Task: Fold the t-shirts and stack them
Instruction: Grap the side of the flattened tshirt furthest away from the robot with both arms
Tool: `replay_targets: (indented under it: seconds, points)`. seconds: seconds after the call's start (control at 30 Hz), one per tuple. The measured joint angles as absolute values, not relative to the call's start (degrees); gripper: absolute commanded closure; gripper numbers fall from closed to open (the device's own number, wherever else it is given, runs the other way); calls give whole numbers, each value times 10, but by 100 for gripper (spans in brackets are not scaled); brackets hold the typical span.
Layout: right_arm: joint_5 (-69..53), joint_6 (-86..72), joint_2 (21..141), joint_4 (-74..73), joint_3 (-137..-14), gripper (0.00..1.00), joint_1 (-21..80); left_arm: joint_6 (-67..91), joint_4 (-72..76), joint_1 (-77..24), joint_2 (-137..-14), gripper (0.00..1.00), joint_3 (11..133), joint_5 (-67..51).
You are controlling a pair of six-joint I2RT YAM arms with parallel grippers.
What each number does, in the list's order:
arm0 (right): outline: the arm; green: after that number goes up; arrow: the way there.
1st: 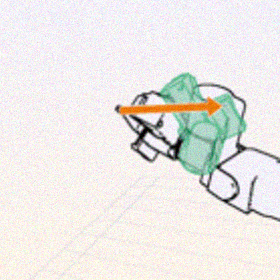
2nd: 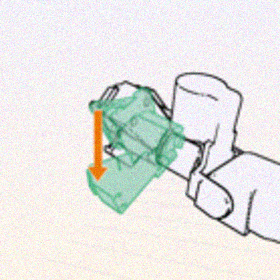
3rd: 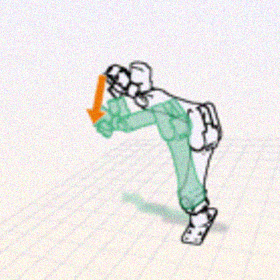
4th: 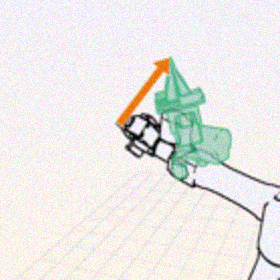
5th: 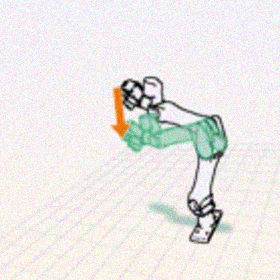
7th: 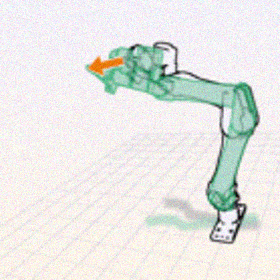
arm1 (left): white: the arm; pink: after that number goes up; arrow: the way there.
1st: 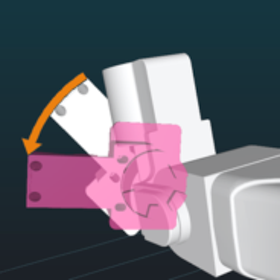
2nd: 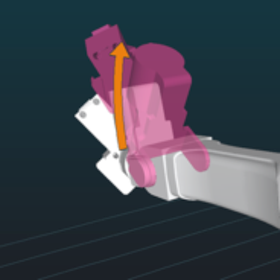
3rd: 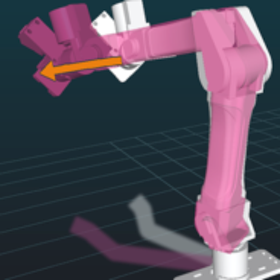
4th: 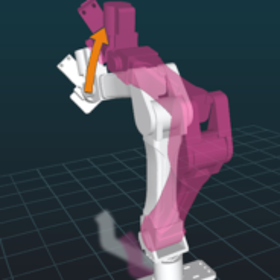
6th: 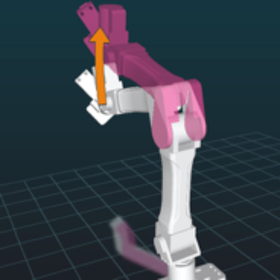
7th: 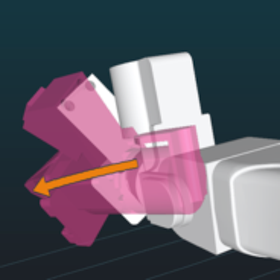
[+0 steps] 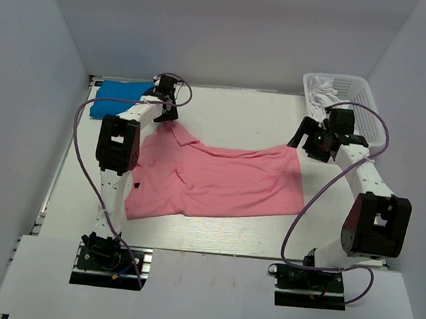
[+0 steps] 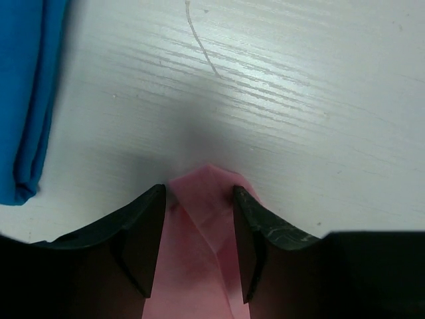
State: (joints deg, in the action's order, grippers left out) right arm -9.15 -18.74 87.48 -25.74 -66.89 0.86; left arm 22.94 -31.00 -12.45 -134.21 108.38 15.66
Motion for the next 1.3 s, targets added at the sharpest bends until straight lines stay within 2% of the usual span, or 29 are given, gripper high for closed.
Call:
replay_targets:
  seconds: [0.07, 0.17, 0.2, 0.27, 0.4, 0.57, 0.6, 0.63, 0.7, 0.73, 1.0, 1.3]
  points:
    - [-90, -187, 875, -260, -670, 10, 9, 229, -307, -122, -1344, 44, 1085, 156]
    - [-88, -187, 875, -263, -672, 10, 9, 230, -303, -121, -1349, 56, 1093, 155]
    - [-88, -187, 875, -265, -673, 10, 9, 231, -304, -121, -1351, 66, 1096, 155]
    - [-87, -187, 875, -267, -674, 10, 9, 232, -300, -121, -1356, 71, 1103, 154]
    - [-87, -187, 875, -270, -674, 10, 9, 231, -296, -121, -1356, 74, 1103, 152]
    - [-87, -187, 875, -270, -674, 10, 9, 229, -304, -121, -1357, 69, 1112, 152]
    - [-87, -187, 875, -270, -674, 10, 9, 229, -307, -121, -1358, 72, 1119, 153]
    - [-87, -187, 875, -270, -674, 10, 9, 228, -311, -121, -1360, 81, 1127, 154]
    - [-86, -184, 875, -270, -674, 10, 9, 227, -315, -120, -1363, 91, 1143, 157]
    - [-83, -181, 877, -270, -674, 10, 10, 226, -318, -119, -1363, 100, 1148, 157]
    - [-38, -176, 956, -270, -713, 10, 41, 223, -352, -115, -1362, 100, 1152, 161]
    - [84, -196, 1095, -256, -822, 13, 94, 225, -380, -114, -1304, 100, 1098, 123]
